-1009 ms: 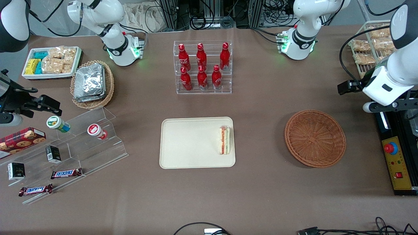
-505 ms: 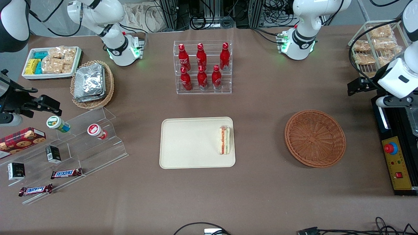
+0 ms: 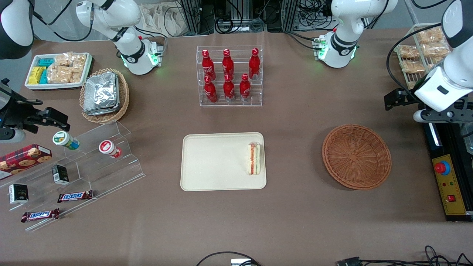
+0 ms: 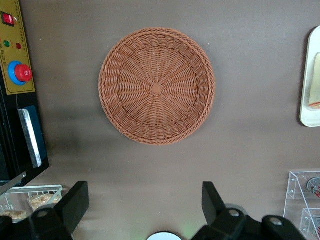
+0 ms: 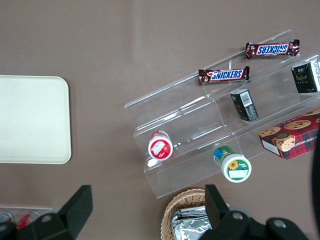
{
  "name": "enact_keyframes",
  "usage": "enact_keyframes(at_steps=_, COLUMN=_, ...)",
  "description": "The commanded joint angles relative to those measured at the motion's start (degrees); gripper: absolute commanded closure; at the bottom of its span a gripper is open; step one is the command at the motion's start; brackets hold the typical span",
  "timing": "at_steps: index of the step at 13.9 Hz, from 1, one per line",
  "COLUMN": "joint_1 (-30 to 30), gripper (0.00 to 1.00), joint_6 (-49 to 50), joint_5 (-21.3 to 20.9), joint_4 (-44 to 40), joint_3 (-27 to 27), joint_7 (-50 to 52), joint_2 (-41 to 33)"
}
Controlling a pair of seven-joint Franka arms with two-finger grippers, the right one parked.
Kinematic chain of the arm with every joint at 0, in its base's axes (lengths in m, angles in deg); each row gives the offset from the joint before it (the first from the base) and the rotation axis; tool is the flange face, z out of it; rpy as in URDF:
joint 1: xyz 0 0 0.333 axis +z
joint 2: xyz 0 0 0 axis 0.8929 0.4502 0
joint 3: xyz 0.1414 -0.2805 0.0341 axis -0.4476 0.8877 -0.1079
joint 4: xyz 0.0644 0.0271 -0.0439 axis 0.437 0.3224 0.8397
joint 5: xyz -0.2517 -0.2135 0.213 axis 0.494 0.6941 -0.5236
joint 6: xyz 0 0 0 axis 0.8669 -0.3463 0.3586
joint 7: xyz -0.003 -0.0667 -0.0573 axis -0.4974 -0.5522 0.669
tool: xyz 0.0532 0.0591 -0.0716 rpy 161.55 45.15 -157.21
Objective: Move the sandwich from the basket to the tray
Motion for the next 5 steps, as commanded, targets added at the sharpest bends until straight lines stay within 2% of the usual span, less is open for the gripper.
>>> enact_keyframes(at_steps=1, joint_1=-0.01, gripper=0.00, joint_6=-0.29, joint_5=0.30, joint_4=0.40, joint_3=-0.25, joint_7=0.31, joint_2=-0.67)
enact_keyframes(at_steps=5, joint_1=0.25, gripper=0.00, joint_6=-0.20, joint_5=0.30, joint_4=0.32, joint_3=-0.34, joint_7=0.22, joint_2=-0.75)
